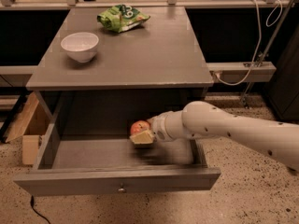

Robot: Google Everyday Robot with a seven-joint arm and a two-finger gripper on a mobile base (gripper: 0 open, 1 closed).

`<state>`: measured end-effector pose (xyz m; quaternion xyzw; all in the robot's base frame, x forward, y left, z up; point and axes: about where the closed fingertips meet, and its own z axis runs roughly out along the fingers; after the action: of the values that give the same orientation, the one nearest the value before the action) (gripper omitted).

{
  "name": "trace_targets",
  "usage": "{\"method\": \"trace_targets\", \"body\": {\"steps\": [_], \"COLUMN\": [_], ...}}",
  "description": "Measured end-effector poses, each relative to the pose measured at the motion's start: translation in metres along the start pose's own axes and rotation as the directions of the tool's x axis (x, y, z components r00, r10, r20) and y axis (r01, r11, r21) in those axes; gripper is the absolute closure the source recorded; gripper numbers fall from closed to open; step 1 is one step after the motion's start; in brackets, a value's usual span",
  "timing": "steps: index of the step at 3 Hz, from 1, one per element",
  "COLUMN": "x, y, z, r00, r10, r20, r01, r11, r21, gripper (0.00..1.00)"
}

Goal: Place apple into top drawer

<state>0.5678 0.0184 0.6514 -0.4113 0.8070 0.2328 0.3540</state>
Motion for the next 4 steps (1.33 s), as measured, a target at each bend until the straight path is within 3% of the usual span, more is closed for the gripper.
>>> {"method": "trace_targets", "body": {"steps": [2, 3, 4], "x": [0.007, 0.008, 0.009], "y": [-0.015, -0.016, -0.020], "z": [0.025, 0.023, 0.007], "r00": [1.000, 1.000, 0.999], "r10": [0.004, 0.007, 0.025], "r20": [-0.020, -0.014, 0.019], "r01": [-0.004, -0.007, -0.026], "r11": [1.0000, 1.0000, 0.9995], "r21": [-0.004, 0.000, 0.020], "gripper": [0.36, 0.05, 0.00]}}
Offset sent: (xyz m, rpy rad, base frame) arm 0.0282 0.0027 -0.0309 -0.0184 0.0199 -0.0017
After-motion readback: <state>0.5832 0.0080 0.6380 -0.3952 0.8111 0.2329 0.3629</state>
